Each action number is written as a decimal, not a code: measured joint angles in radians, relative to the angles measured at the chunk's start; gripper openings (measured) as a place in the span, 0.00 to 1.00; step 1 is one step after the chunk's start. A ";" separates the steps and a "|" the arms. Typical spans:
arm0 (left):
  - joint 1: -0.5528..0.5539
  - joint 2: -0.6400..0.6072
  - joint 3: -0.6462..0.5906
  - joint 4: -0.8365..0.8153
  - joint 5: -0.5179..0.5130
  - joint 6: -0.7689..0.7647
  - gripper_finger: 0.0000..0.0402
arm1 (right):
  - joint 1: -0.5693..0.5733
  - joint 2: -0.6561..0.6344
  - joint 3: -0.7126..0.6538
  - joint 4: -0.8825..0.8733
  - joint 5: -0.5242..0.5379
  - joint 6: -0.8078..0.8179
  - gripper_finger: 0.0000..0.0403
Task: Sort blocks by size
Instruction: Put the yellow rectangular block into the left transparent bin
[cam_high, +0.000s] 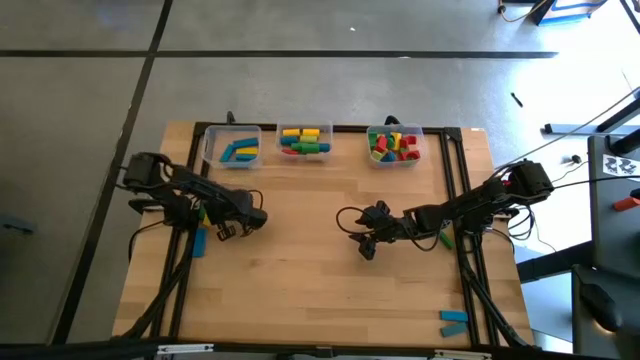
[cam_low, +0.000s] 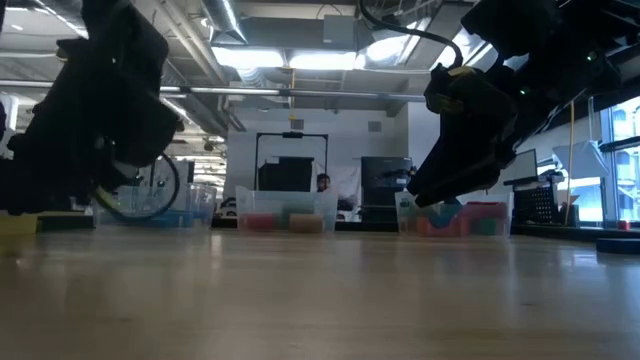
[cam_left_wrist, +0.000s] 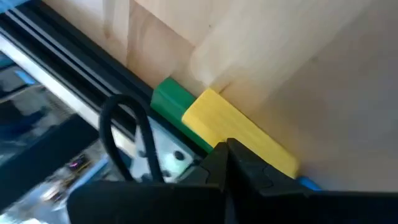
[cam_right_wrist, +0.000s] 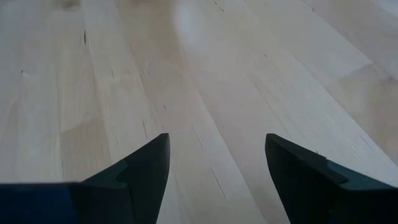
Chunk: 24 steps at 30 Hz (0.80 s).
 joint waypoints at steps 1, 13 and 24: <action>0.000 0.019 0.002 -0.004 -0.002 0.014 0.00 | 0.000 0.000 0.000 -0.001 0.000 0.000 0.64; -0.019 0.079 0.060 -0.053 -0.002 0.102 0.01 | 0.000 0.000 0.000 -0.003 0.000 0.000 0.64; -0.019 0.075 0.080 -0.188 -0.016 0.147 0.01 | 0.000 0.000 0.000 0.000 0.000 0.000 0.64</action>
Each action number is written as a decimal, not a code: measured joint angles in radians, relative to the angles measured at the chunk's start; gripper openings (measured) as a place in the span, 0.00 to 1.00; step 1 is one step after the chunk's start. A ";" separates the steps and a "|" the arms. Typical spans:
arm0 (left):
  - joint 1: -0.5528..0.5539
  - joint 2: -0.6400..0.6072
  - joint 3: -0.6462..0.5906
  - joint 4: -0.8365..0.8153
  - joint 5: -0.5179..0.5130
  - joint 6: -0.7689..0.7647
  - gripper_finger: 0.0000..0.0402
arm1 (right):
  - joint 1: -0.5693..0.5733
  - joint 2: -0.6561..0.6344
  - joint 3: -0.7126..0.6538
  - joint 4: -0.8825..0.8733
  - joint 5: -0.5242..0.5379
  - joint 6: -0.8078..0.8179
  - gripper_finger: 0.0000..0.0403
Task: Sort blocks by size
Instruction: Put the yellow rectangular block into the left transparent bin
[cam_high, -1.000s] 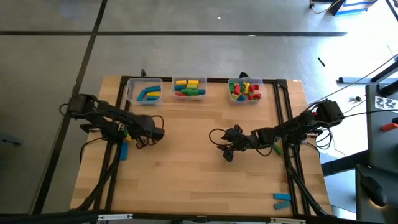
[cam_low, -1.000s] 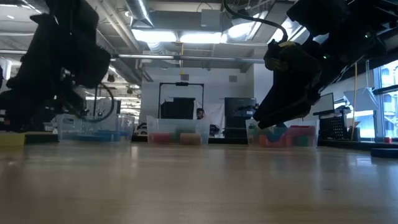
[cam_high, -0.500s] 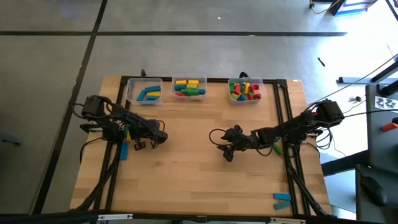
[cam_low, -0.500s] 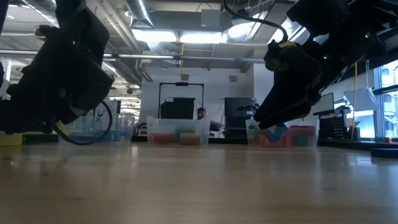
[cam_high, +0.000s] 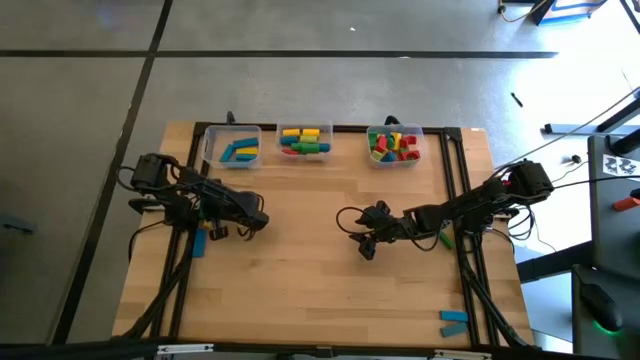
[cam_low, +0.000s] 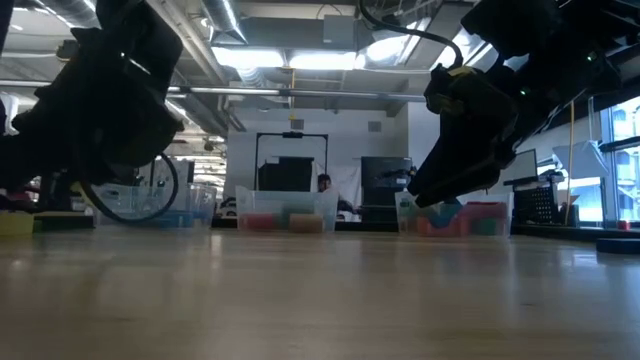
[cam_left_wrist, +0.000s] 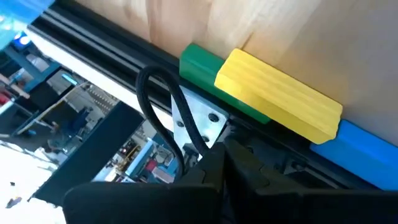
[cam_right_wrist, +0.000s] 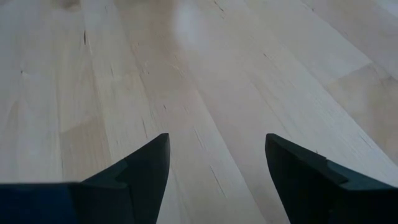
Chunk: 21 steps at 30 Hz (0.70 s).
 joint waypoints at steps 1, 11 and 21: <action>0.004 0.000 0.000 0.004 0.000 0.011 0.01 | 0.000 0.000 0.000 0.000 0.000 0.000 0.64; 0.060 0.073 -0.023 0.096 0.030 0.097 0.01 | 0.000 0.000 0.000 -0.002 0.000 -0.003 0.64; 0.095 0.225 -0.049 0.148 0.007 0.219 0.01 | 0.000 0.000 0.000 -0.008 0.000 -0.003 0.64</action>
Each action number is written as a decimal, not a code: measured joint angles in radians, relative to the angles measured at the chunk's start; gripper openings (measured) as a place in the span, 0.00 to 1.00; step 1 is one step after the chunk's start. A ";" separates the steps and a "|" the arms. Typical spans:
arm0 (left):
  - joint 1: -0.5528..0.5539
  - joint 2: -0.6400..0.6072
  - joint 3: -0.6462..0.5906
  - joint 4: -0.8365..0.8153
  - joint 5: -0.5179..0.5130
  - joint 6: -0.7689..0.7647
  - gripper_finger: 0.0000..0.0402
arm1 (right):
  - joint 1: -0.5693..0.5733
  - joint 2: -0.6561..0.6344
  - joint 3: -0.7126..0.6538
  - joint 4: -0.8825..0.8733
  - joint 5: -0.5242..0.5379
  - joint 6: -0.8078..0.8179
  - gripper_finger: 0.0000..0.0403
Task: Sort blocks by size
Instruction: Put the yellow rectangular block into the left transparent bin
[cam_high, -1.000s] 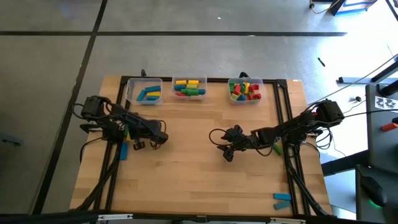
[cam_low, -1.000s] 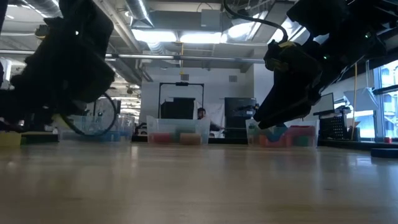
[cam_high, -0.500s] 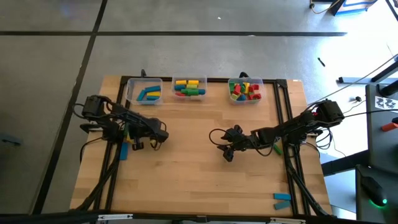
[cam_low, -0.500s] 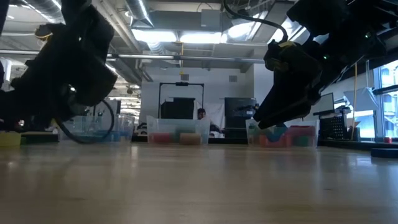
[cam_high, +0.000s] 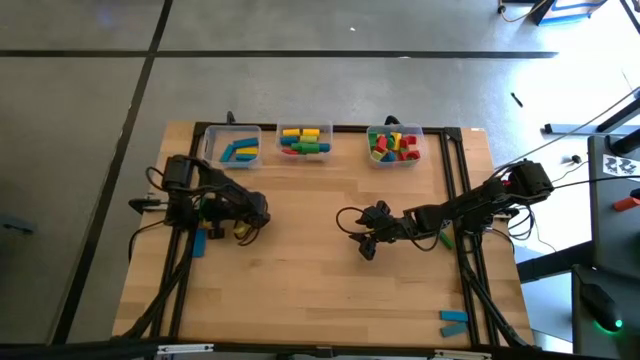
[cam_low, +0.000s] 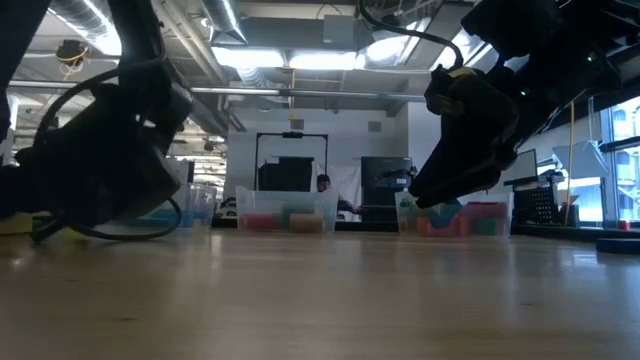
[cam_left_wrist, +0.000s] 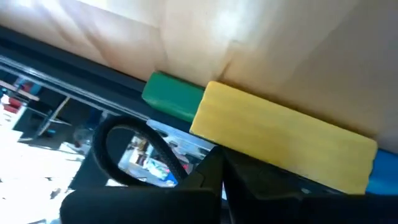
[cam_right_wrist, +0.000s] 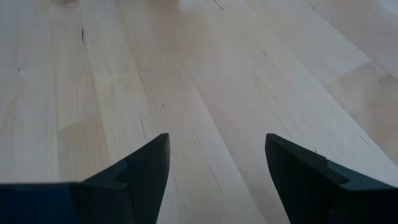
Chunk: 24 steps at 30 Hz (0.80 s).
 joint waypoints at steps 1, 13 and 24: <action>0.000 0.003 -0.005 0.010 0.001 0.014 0.01 | 0.000 0.000 0.000 0.000 0.000 0.000 0.64; -0.051 -0.044 0.008 0.031 0.006 0.052 0.01 | 0.000 0.000 0.000 0.003 0.000 -0.004 0.64; -0.090 -0.158 0.067 0.073 0.022 0.022 0.01 | 0.000 0.000 0.000 0.004 0.000 -0.004 0.64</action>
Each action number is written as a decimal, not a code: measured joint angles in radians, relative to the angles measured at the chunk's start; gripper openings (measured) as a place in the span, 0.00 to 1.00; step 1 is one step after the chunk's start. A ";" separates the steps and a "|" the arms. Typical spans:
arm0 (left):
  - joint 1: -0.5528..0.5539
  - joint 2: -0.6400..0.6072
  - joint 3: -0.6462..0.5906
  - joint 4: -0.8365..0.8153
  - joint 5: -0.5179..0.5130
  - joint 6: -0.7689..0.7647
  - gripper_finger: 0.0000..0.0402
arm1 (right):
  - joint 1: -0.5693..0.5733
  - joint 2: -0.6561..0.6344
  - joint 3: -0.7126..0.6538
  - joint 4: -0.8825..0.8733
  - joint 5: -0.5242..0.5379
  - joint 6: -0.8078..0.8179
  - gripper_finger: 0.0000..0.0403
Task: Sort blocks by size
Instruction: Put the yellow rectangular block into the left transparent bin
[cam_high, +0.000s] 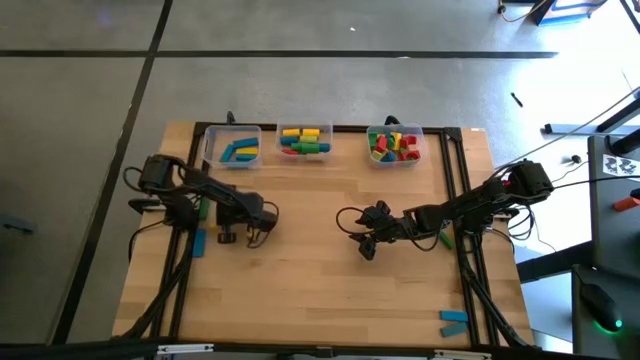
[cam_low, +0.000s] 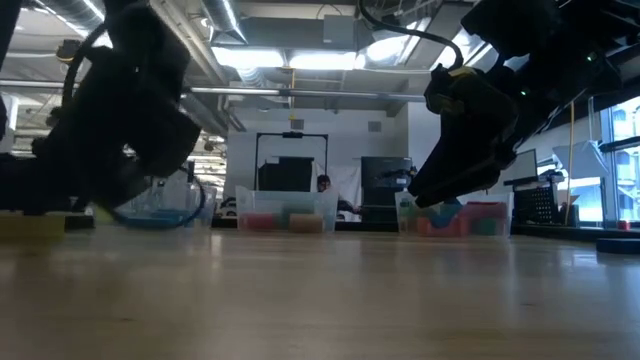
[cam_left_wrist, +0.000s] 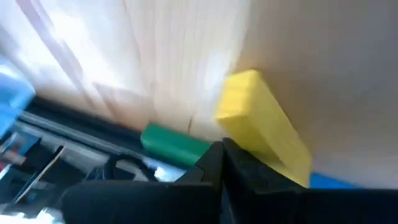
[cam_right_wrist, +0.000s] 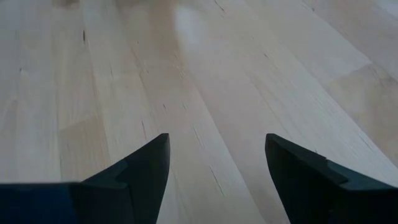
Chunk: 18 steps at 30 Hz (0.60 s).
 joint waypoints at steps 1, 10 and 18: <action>0.000 -0.013 0.008 0.009 0.003 -0.004 0.01 | 0.000 0.000 0.000 0.000 0.000 0.000 0.64; -0.013 -0.126 0.096 -0.030 -0.003 -0.069 0.01 | 0.000 0.000 0.000 -0.002 0.000 0.001 0.64; -0.047 -0.316 0.116 -0.052 -0.006 -0.181 0.01 | 0.000 0.000 0.000 -0.004 0.000 0.003 0.64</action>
